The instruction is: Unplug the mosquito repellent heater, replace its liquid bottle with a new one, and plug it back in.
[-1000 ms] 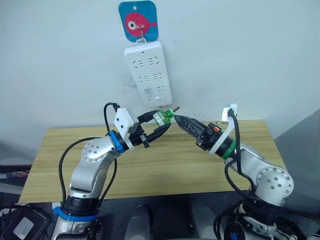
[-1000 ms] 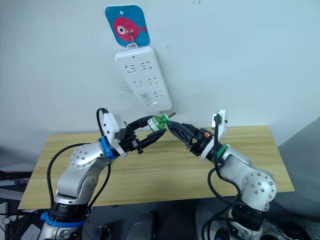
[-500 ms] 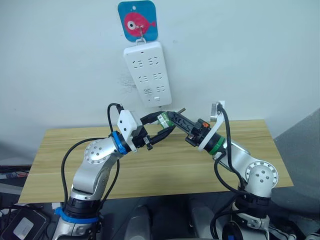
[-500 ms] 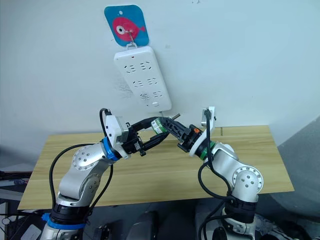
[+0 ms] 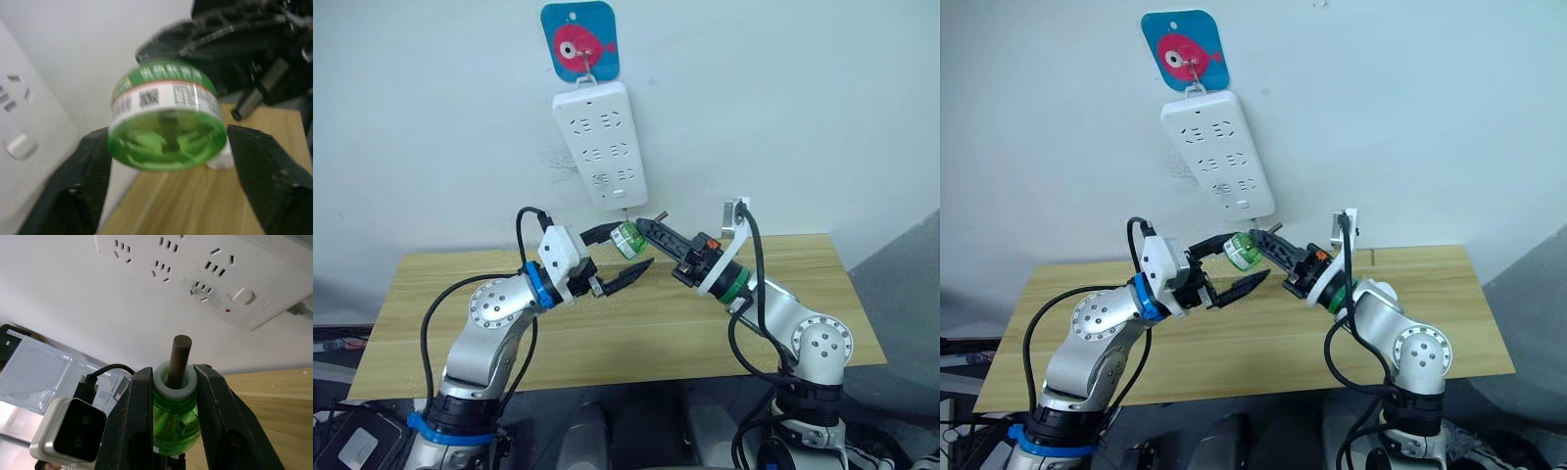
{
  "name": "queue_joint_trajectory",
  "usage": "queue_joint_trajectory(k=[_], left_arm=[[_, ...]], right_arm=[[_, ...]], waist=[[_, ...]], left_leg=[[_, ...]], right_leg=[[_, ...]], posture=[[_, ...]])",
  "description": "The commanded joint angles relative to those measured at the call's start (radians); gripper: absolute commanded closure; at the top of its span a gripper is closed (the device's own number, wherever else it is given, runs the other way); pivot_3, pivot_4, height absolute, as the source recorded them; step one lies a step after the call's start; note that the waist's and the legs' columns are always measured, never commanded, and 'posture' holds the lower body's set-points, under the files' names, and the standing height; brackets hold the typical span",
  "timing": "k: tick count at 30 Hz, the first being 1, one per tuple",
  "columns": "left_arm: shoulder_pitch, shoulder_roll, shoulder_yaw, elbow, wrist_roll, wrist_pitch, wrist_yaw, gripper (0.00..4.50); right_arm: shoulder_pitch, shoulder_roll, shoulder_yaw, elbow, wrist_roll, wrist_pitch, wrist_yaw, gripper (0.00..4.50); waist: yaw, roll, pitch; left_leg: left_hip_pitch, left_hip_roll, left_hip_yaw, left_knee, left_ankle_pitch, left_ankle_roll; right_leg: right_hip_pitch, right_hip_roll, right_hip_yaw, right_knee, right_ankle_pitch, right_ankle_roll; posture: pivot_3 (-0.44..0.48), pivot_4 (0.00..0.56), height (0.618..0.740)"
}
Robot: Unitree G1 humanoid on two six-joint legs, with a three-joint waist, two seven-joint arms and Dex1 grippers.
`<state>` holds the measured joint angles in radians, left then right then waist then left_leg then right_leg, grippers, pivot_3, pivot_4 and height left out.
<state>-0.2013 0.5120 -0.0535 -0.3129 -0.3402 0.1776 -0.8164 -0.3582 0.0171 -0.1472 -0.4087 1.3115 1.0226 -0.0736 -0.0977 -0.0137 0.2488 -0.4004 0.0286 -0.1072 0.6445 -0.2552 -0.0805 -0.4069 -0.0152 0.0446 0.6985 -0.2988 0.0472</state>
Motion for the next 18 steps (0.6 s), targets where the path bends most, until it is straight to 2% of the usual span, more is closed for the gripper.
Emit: queue_joint_trajectory(k=[1,4,7,11,18], left_arm=[[0.043,0.074,0.027,-0.033,0.007,0.095,0.003,0.0],[0.113,0.166,0.038,-0.063,-0.011,0.234,-0.012,0.0],[0.161,0.218,0.015,-0.084,0.028,0.261,-0.01,0.0],[0.18,0.215,0.009,-0.135,0.024,0.307,0.017,0.0],[0.22,0.221,0.029,-0.179,0.005,0.352,0.014,0.0]], right_arm=[[0.011,-0.092,0.025,-0.043,-0.118,-0.068,0.065,3.67],[0.019,-0.257,0.188,-0.007,-0.453,-0.227,0.188,3.67],[0.012,-0.323,0.358,0.19,-0.798,-0.514,0.247,3.67],[-0.03,-0.294,0.465,0.481,-1.074,-0.823,0.276,3.67],[-0.159,-0.178,0.472,0.947,-1.264,-1.134,0.281,3.67]], waist=[[0.0,0.0,0.0],[-0.001,0.0,0.0],[-0.002,0.0,0.0],[0.004,0.0,0.001],[0.013,0.0,0.001]], left_leg=[[0.0,0.0,0.0,0.0,0.0,0.0],[0.0,0.0,0.0,0.0,0.0,0.0],[0.001,0.001,0.0,-0.002,0.0,0.0],[0.001,0.001,0.001,-0.001,0.0,0.0],[0.001,0.001,0.001,-0.001,0.0,0.0]], right_leg=[[0.0,0.0,0.0,0.0,0.0,0.0],[0.0,0.0,0.0,-0.001,0.0,0.0],[-0.001,0.001,0.0,-0.001,-0.001,0.0],[-0.001,0.002,0.001,0.0,0.0,0.0],[-0.001,0.001,0.001,0.0,0.0,0.0]], posture=[[-0.094,0.217,0.725],[-0.08,0.222,0.725],[-0.068,0.228,0.725],[-0.047,0.235,0.725],[-0.02,0.248,0.725]])
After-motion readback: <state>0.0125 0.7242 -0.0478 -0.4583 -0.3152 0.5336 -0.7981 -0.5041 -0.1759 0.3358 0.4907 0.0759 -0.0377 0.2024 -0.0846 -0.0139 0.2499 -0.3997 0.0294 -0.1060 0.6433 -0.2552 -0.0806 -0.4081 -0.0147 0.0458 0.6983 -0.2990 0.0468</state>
